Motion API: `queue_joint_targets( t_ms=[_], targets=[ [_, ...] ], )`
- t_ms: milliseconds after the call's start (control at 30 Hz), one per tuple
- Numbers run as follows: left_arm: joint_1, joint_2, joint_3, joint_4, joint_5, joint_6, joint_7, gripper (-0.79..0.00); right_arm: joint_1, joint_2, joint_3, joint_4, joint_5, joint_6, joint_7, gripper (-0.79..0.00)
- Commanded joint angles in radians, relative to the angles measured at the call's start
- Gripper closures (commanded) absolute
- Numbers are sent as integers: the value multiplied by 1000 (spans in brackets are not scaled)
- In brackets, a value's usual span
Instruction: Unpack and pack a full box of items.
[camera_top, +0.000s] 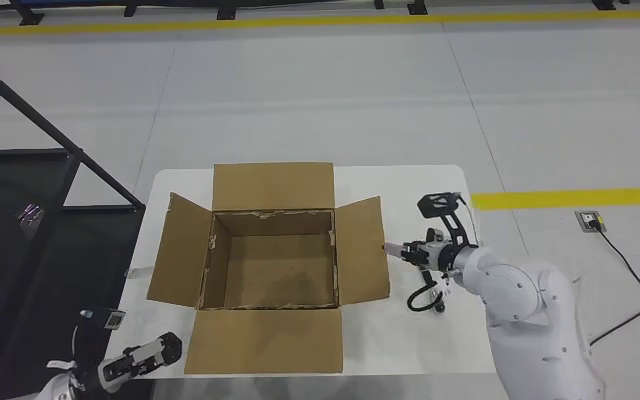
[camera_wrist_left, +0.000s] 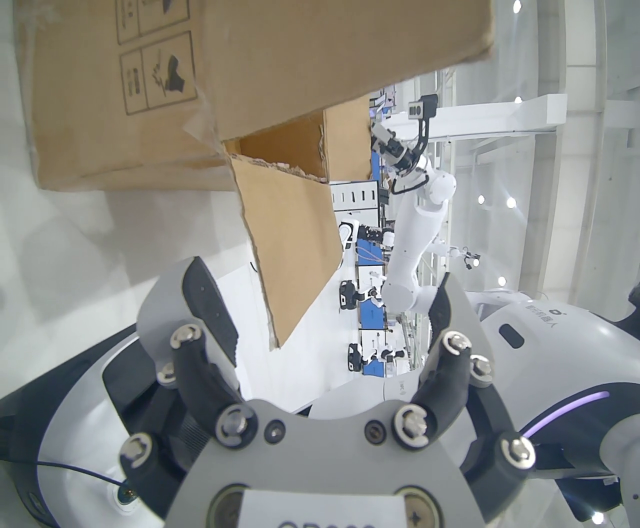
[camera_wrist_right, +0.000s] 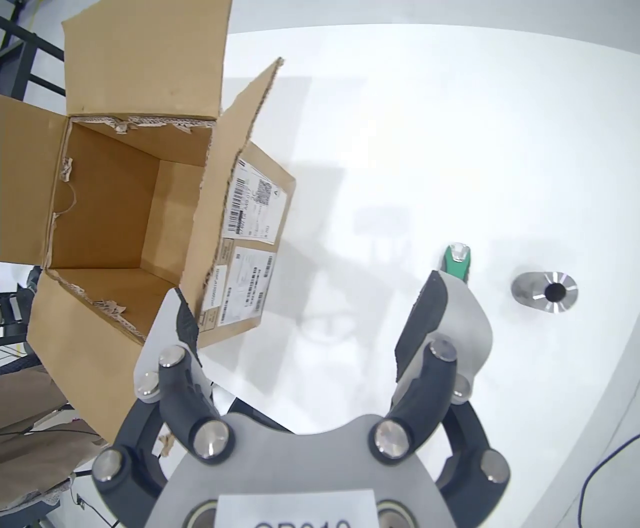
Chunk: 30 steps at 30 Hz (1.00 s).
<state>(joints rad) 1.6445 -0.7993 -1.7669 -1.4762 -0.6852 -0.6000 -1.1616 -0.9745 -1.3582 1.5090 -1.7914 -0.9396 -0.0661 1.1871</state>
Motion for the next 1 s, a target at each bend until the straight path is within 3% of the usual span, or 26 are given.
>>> queue_joint_targets(
  t_ms=[0,667,967],
  targets=[
    [-4,-1,-7,7,-11,3,2,-785,-16,6,29,4,-9,2,0,-785],
    [-10,-3,-16,17,-20,6,-12,-785,-28,19,72,53,12,-2,21,-785],
    [-6,-6,-13,5,-1,22,24,-785,-41,35,32,118,-206,65,3,-785]
  ],
)
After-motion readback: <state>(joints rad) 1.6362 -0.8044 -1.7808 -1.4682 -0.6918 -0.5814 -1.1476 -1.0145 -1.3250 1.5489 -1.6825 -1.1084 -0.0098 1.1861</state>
